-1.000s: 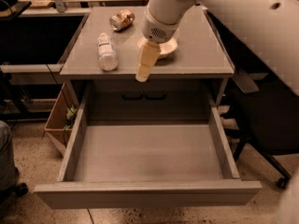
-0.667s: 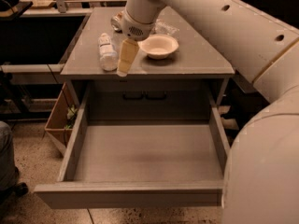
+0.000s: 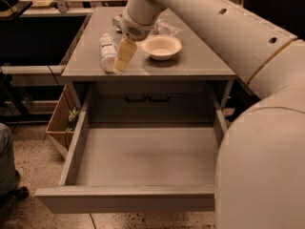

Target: Place blue plastic bottle into top drawer

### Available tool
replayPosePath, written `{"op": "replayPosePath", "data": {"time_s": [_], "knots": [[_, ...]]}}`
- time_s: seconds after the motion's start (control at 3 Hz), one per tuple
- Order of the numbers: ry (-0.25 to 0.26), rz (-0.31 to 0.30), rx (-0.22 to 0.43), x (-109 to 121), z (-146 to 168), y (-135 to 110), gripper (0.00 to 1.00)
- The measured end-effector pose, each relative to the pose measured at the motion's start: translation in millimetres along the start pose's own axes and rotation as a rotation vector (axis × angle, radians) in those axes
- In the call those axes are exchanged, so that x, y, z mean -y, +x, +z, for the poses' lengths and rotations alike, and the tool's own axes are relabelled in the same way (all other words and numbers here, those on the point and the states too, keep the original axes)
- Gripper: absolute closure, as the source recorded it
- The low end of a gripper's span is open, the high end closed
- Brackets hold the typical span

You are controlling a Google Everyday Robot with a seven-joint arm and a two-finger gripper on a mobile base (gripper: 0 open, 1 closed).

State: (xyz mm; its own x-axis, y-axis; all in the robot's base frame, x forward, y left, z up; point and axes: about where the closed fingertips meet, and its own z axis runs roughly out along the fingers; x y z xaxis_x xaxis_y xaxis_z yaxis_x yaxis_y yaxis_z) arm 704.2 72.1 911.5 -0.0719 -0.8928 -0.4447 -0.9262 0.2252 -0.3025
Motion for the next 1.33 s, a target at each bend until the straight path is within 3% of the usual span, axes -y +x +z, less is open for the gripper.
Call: {"op": "replayPosePath", "data": {"time_s": [0.33, 0.67, 1.0, 1.33], "knots": [[0.005, 0.11, 0.063, 26, 32, -16, 0.0], [-0.022, 0.195, 0.124, 32, 48, -38, 0.0], [-0.065, 0.274, 0.161, 27, 65, -58, 0.0], [-0.099, 0.343, 0.157, 22, 86, -66, 0.0]]}}
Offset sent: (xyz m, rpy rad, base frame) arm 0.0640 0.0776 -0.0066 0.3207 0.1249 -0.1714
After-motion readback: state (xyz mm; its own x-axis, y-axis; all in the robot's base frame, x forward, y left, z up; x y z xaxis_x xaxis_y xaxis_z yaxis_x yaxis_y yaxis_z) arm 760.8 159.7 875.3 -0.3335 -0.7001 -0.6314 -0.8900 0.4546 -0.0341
